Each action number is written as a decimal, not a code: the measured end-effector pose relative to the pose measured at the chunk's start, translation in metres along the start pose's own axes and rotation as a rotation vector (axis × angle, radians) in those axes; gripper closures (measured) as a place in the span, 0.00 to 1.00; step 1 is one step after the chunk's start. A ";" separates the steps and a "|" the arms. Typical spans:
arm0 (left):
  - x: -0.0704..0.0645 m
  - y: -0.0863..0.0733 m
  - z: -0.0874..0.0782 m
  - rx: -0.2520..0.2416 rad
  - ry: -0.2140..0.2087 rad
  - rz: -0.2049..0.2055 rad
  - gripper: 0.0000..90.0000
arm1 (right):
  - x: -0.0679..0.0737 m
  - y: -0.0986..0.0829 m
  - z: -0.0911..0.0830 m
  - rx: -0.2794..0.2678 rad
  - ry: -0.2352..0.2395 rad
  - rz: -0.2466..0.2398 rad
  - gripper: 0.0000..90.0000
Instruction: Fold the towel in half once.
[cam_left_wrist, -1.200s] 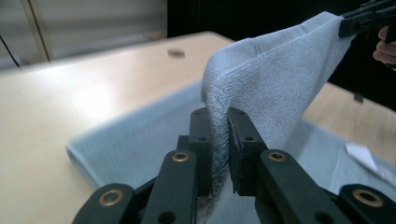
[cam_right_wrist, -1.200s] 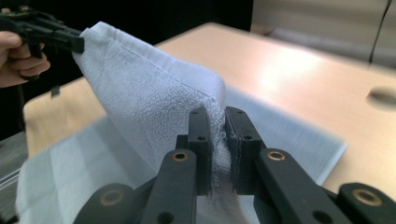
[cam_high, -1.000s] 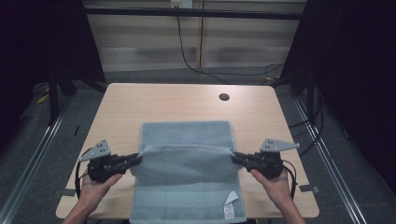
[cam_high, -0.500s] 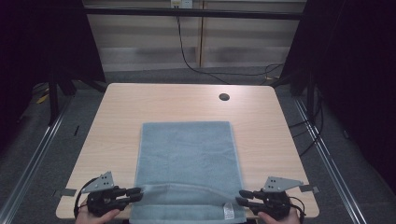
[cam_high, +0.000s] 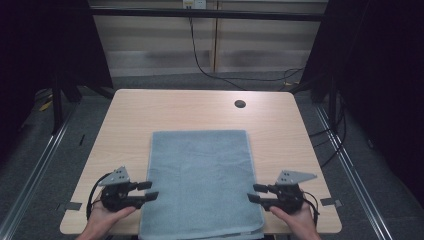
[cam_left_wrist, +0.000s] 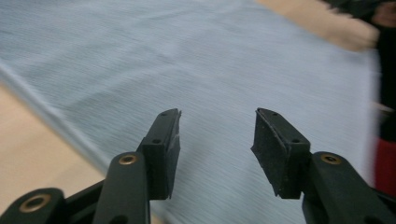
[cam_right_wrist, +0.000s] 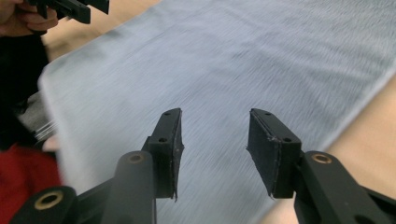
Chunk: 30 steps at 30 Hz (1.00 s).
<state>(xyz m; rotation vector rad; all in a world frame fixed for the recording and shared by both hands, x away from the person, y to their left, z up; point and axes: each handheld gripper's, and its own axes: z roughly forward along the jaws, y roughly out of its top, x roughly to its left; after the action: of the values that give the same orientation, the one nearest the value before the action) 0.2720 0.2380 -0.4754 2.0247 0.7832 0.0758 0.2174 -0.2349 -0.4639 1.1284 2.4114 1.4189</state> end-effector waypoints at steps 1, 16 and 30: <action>0.004 0.003 0.003 0.004 0.017 -0.003 0.56 | -0.005 0.006 0.007 0.001 -0.006 -0.003 0.61; 0.059 0.035 0.065 0.036 0.154 -0.071 0.53 | -0.061 0.042 0.096 0.108 -0.067 0.085 0.48; 0.041 0.013 0.056 0.047 0.075 0.004 0.51 | -0.038 0.022 0.087 0.122 -0.107 0.009 0.48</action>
<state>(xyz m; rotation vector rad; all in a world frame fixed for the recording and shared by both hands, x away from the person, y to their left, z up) 0.3310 0.2140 -0.5067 2.0779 0.8345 0.1377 0.2954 -0.1924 -0.5034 1.2100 2.4492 1.1945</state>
